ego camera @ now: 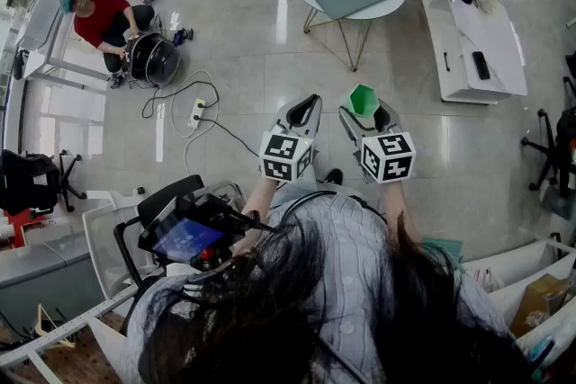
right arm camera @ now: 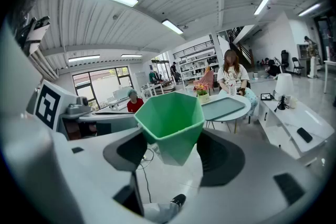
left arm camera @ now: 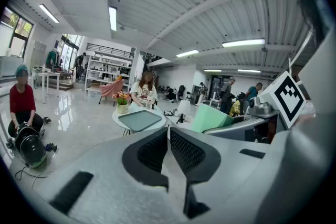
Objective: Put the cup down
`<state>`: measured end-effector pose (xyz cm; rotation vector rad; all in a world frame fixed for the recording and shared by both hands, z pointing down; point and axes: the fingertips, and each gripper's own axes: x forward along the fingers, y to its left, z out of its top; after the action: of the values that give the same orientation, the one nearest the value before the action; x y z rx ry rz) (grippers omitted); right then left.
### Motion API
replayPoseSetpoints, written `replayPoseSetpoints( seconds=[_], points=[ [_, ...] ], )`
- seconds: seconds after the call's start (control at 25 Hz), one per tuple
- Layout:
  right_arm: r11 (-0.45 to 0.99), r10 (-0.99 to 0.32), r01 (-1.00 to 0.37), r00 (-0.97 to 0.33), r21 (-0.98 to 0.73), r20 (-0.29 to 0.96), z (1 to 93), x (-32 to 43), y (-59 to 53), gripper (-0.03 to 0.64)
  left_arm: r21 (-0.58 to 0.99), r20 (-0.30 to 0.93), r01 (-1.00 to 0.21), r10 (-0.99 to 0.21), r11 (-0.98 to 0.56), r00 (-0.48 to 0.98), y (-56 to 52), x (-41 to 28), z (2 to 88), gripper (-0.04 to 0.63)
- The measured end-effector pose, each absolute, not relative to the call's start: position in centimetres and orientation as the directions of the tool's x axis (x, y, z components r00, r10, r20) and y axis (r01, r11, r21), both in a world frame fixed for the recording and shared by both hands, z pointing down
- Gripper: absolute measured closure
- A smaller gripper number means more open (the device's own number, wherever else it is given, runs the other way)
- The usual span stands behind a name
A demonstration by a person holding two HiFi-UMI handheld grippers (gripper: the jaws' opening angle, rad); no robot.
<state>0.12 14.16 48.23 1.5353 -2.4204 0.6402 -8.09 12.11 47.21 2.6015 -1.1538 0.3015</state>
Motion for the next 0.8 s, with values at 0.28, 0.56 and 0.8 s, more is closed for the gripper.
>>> replayPoseSetpoints(
  seconds=[0.28,0.56,0.8],
  points=[
    [0.377,-0.800,-0.892,-0.450,-0.251,0.397,48.5,-0.1,15.4,0.310,0.172,0.311,-0.756,-0.694,-0.631,0.650,13.4,-8.3,47.5,0.568],
    [0.366,-0.808,-0.887,-0.454,-0.282,0.375,48.2,-0.4,16.0,0.310,0.174,0.309,-0.765,-0.703,-0.620,0.640,13.5,-9.0,47.3,0.569],
    [0.352,-0.810,-0.889,-0.447,-0.294,0.379,48.5,0.2,15.4,0.310,0.187,0.316,-0.765,-0.700,-0.616,0.641,13.0,-9.0,47.7,0.568]
  ],
)
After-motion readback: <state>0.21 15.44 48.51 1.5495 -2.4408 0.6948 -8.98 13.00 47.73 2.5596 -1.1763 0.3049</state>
